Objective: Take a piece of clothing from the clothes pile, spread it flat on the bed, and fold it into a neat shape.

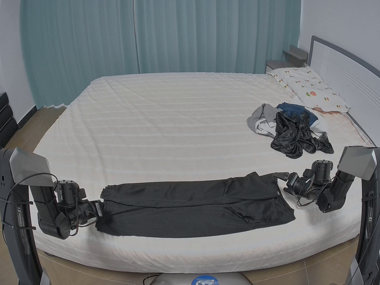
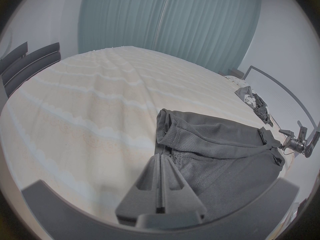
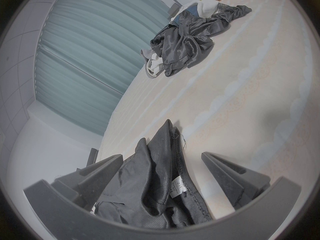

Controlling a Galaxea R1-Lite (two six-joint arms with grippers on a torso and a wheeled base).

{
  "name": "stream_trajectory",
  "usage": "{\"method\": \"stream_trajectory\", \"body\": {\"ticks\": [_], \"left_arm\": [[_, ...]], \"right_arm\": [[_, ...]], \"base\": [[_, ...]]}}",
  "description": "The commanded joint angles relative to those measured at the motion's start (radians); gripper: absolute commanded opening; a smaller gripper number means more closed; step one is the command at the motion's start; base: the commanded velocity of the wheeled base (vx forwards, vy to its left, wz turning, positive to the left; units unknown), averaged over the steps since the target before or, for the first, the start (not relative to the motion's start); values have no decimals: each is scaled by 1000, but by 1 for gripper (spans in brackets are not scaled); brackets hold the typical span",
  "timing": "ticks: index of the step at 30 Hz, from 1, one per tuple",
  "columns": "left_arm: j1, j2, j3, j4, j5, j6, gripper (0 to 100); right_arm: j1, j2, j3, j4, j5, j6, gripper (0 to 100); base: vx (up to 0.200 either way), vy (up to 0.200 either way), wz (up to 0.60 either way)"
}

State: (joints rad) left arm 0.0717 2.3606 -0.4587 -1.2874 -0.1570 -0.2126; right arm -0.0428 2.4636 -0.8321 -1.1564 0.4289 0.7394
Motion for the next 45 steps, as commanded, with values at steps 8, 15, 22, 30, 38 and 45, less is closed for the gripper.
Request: {"method": "stream_trajectory", "body": {"ticks": [8, 15, 22, 30, 38, 45], "left_arm": [[43, -20, -23, 4, -4, -5, 0], [48, -32, -26, 2, -15, -22, 100], [19, -55, -75, 16, -13, -177, 100], [25, -61, -143, 119, 90, -189, 100], [28, -84, -215, 277, 171, -232, 100], [-12, -96, -236, 303, 123, -355, 100]], "right_arm": [[0, 1, -1, 0, 1, 0, 100], [0, 1, -2, 0, 1, 0, 100], [0, 1, -2, 0, 1, 0, 100], [0, 3, -2, 0, 1, 0, 100], [0, 14, -4, -2, -7, -3, 100], [0, 14, -5, -2, -7, -5, 100]], "base": [[0, 0, 0], [0, 0, 0], [0, 0, 0], [0, 0, 0], [0, 0, 0], [0, 0, 0]]}}
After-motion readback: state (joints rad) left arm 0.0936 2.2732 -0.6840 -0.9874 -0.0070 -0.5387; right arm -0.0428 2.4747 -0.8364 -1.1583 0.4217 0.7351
